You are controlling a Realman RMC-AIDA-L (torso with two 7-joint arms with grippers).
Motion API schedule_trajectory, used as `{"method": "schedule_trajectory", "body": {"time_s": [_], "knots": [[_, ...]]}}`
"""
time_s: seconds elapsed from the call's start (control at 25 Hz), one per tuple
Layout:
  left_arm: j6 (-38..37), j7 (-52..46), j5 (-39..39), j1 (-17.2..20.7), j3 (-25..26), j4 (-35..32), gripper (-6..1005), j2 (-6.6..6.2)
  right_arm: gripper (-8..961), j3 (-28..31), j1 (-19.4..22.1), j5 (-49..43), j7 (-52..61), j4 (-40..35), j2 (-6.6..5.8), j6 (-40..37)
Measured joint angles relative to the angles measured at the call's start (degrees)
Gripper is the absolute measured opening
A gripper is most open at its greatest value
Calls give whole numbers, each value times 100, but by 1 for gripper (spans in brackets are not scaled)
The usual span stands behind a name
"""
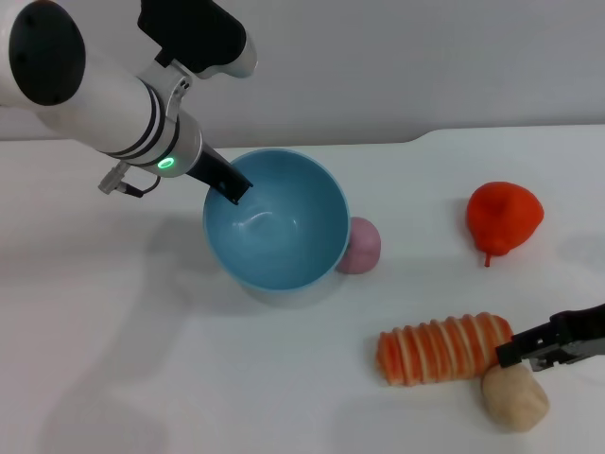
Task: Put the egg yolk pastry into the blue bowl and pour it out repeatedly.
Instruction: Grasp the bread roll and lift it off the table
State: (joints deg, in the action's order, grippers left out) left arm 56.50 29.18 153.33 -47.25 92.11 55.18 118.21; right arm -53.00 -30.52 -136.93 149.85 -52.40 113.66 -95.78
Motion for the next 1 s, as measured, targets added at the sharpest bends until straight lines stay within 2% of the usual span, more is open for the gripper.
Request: {"method": "schedule_trajectory", "body": {"time_s": [0.48,1.0], "knots": [[-103,-22,-5,-12,-165,1,0,9,609,-115,-348,-787,108,489,-40,6],[-148,-30,-4,7,-178,-16,-1,18,610,-118,-509,-784,82,1420,112,991]]}}
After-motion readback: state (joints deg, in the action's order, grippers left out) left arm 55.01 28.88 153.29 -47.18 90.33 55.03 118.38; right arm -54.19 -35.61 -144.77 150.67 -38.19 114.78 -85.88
